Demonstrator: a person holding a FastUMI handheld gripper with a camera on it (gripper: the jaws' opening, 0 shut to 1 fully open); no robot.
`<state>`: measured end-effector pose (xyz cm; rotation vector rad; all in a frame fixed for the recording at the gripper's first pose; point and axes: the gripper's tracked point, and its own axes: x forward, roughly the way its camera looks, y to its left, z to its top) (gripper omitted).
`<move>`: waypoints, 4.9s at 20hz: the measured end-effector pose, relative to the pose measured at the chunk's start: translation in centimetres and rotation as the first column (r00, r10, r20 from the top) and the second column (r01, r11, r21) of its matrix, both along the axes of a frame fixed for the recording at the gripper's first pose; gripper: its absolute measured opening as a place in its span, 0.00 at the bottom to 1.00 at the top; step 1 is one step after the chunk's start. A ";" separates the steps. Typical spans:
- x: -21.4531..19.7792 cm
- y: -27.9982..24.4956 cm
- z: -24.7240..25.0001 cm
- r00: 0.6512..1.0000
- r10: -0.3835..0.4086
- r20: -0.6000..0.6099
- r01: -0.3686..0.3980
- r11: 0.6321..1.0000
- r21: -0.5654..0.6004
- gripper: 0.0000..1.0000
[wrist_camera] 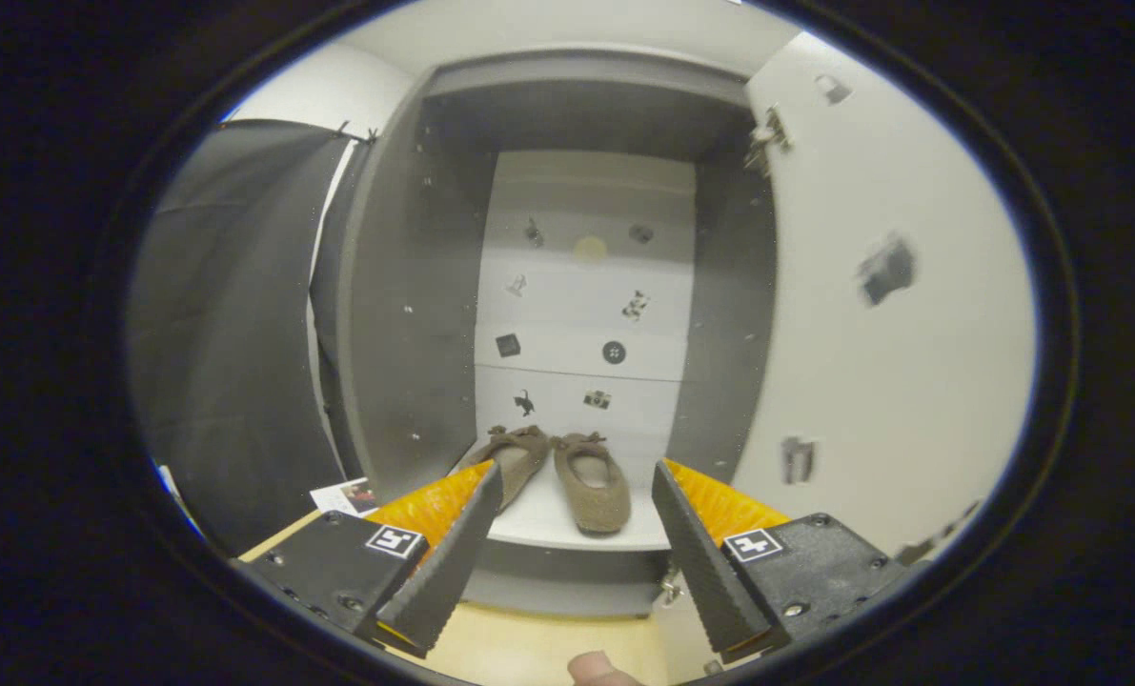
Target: Open the shoe cabinet door, grab the shoes and put them into the shoe cabinet, then close the shoe cabinet door.
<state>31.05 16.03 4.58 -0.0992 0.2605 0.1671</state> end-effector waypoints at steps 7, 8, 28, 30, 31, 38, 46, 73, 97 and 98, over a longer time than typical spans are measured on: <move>-12.5 -3.2 8.9 0.988 0.081 0.134 -0.083 0.996 0.010 1.00; -14.0 -4.3 9.9 0.985 0.074 0.158 -0.075 0.997 -0.003 1.00; -22.5 -29.2 6.6 0.975 -0.155 0.158 0.163 0.986 -0.040 1.00; -21.2 -30.6 4.3 0.979 -0.169 0.118 0.172 0.985 -0.013 1.00; -20.8 -31.2 3.5 0.980 -0.169 0.104 0.169 0.986 0.006 1.00; -18.1 -30.0 -2.5 0.994 -0.102 0.043 0.102 0.995 0.016 1.00; -17.7 -29.1 -3.4 0.991 -0.128 0.043 0.124 0.989 0.077 0.97; -13.6 -0.3 -8.4 0.993 0.109 0.036 -0.114 0.981 0.154 0.98; -19.8 -0.7 -11.2 0.985 -0.062 0.161 0.045 0.993 0.107 0.98; -20.1 -1.0 -11.6 0.985 -0.062 0.159 0.046 0.994 0.104 0.98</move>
